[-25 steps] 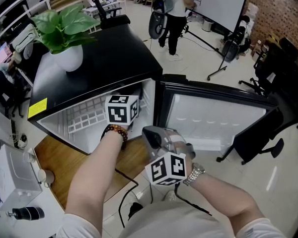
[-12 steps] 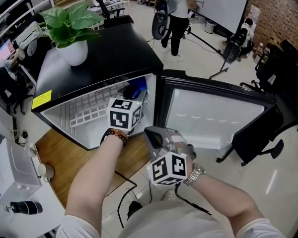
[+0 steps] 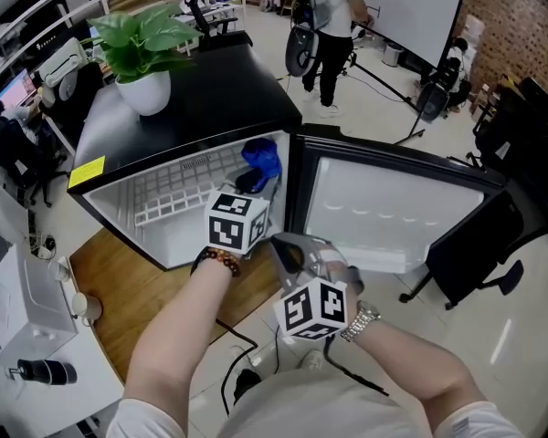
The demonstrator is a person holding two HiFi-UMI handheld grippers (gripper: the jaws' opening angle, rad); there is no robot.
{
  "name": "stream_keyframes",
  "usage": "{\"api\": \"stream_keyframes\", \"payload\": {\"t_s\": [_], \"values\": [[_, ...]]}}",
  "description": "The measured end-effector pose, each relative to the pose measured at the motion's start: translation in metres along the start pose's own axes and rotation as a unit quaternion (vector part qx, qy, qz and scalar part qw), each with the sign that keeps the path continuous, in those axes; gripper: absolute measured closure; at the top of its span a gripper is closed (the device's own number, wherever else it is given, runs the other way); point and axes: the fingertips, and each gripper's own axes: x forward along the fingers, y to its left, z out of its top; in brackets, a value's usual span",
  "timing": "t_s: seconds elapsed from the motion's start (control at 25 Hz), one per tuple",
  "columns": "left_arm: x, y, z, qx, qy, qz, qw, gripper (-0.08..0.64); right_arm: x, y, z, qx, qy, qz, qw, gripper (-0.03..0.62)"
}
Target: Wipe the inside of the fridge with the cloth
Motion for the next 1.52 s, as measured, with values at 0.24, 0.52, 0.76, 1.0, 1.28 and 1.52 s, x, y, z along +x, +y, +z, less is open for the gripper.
{"api": "stream_keyframes", "payload": {"t_s": [0.24, 0.52, 0.76, 1.0, 1.28, 1.52], "values": [[-0.008, -0.009, 0.001, 0.002, -0.002, -0.006, 1.0, 0.474, -0.008, -0.001, -0.001, 0.0, -0.001, -0.001, 1.0, 0.591], [-0.029, -0.01, -0.003, -0.009, -0.015, -0.019, 0.9997, 0.471, -0.016, -0.021, -0.002, 0.029, -0.018, -0.023, 0.999, 0.591], [-0.065, -0.011, -0.015, -0.018, -0.029, -0.056, 0.9978, 0.469, -0.02, -0.035, -0.001, 0.088, -0.054, -0.008, 0.995, 0.586], [-0.107, -0.015, -0.035, -0.035, -0.038, -0.1, 0.9937, 0.469, -0.011, -0.024, 0.011, 0.142, -0.088, 0.047, 0.985, 0.563], [-0.161, -0.018, -0.053, -0.073, -0.047, -0.169, 0.9817, 0.469, 0.008, 0.003, 0.036, 0.212, -0.143, 0.158, 0.954, 0.439], [-0.202, -0.015, -0.056, -0.104, -0.049, -0.211, 0.9707, 0.469, 0.019, 0.029, 0.066, 0.27, -0.171, 0.288, 0.903, 0.382]]}}
